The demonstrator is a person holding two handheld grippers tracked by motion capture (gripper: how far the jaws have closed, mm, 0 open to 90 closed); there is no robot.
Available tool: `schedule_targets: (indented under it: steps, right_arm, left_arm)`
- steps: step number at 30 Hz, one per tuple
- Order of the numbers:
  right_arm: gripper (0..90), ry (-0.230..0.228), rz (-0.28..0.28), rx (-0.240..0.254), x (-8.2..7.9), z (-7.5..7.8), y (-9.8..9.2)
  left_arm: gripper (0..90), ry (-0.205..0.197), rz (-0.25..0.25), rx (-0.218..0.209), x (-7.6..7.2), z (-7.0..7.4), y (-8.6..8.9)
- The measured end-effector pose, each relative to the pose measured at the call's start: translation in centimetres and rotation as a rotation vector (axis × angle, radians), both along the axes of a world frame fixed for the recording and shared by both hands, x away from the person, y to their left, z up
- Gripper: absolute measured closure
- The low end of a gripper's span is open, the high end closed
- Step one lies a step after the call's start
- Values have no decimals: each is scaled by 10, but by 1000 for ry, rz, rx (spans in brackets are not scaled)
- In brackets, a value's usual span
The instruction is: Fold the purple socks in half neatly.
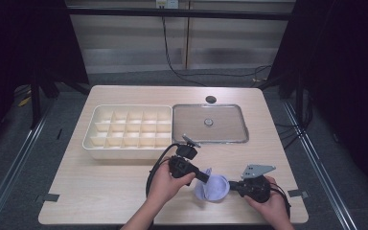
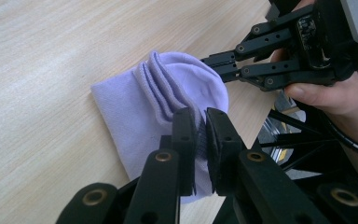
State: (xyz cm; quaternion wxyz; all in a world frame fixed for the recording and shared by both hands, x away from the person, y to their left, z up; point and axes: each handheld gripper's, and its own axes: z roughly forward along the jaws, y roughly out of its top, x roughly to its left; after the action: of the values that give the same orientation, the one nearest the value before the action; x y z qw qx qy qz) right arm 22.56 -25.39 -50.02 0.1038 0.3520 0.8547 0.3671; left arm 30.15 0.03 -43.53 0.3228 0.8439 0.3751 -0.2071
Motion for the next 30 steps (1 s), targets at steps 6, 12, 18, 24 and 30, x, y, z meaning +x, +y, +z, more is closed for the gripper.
schedule_targets:
  steps: [6,12,18,24,30]
  right_arm:
    - [889,2,4,4,0,0,1]
    - [889,4,3,8,0,0,1]
    - [890,5,3,8,0,0,1]
    - [890,4,3,9,0,0,1]
    - [889,6,1,9,0,0,1]
  left_arm:
    - [827,2,-4,5,-1,-4,-5]
    - [827,4,-13,2,-2,-5,-8]
    - [827,-3,-16,3,-2,-2,-11]
    - [827,-3,-8,-7,-4,1,-15]
    - [827,-4,-32,1,-3,-2,-20]
